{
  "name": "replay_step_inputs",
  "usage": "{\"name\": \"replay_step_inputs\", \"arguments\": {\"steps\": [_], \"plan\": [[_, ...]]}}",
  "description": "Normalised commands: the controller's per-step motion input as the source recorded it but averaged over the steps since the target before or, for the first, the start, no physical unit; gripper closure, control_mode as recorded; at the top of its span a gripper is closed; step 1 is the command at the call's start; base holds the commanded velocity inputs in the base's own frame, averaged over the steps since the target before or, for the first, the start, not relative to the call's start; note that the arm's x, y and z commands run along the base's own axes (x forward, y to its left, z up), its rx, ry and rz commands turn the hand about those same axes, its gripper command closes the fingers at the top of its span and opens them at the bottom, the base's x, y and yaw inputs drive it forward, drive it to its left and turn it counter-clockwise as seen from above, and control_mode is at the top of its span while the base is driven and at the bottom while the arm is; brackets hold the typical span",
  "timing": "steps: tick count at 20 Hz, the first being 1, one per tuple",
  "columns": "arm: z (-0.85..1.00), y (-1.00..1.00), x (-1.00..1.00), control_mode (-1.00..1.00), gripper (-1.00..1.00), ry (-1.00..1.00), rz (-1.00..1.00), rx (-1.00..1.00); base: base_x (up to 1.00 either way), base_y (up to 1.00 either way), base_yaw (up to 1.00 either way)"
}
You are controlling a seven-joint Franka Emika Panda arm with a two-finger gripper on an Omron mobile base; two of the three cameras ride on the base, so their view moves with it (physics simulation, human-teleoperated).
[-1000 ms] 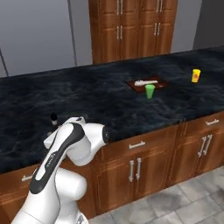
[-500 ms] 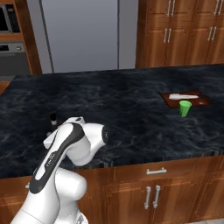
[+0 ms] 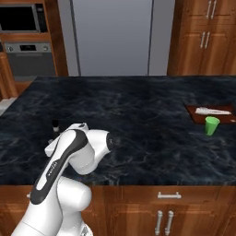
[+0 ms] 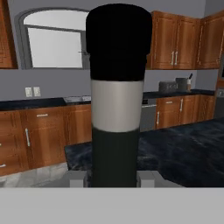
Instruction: Place the drinks on the dining counter in a tight cluster.
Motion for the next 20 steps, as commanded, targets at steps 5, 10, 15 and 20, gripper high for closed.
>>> {"name": "replay_step_inputs", "arguments": {"steps": [5,10,15,20], "plan": [[0.0,0.0,0.0,1.0,1.0,0.0,0.0,0.0,0.47,0.0,0.21],[0.0,0.0,0.0,1.0,1.0,0.0,0.0,0.0,0.26,-0.02,0.01],[-0.07,-0.29,0.72,-1.0,1.0,0.07,0.0,0.0,0.0,0.0,0.0],[-0.1,-0.34,0.9,-1.0,1.0,0.16,0.01,0.0,0.0,0.0,0.0]]}}
